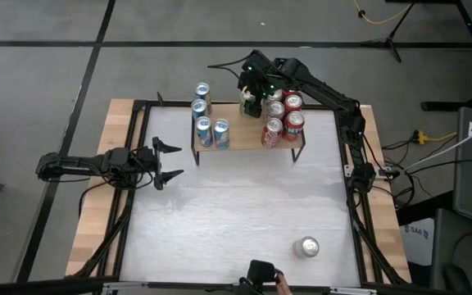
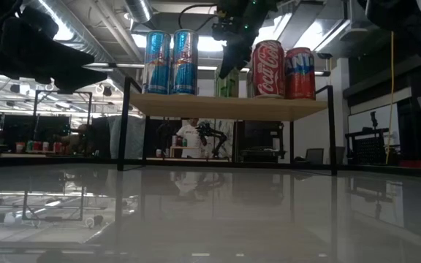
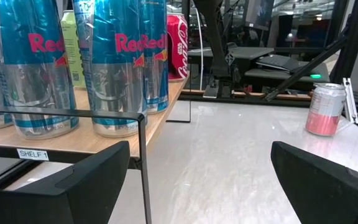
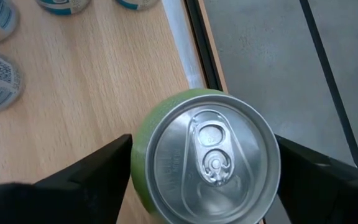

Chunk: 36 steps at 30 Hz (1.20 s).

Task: Sort soda cans
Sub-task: Put the green soda can on the shelf, then put the orange-white soda can on the shelf aligned with the green soda can

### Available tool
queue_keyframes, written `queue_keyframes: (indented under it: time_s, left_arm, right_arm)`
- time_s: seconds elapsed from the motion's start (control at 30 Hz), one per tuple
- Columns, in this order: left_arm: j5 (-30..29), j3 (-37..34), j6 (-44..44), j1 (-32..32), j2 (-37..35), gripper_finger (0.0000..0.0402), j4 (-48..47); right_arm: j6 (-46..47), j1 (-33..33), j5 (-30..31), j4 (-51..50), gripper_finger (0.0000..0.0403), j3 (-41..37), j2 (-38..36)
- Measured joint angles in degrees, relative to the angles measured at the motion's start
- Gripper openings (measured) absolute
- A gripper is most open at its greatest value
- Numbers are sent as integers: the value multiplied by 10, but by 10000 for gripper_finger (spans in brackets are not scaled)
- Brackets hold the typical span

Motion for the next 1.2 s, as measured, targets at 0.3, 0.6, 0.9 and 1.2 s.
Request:
queue_keyframes:
  time_s: [0.3,0.6,0.9,1.2]
  left_arm:
    - [0,0,0,0,0,386,0]
    - [0,0,1,0,0,386,0]
    - [0,0,1,0,0,386,0]
    - [1,0,1,0,0,386,0]
  right_arm:
    - [0,0,0,0,395,0,0]
    - [0,4,0,-4,366,10,-1]
    - [0,21,30,-5,367,12,-27]
    - [0,67,45,-36,367,12,-75]
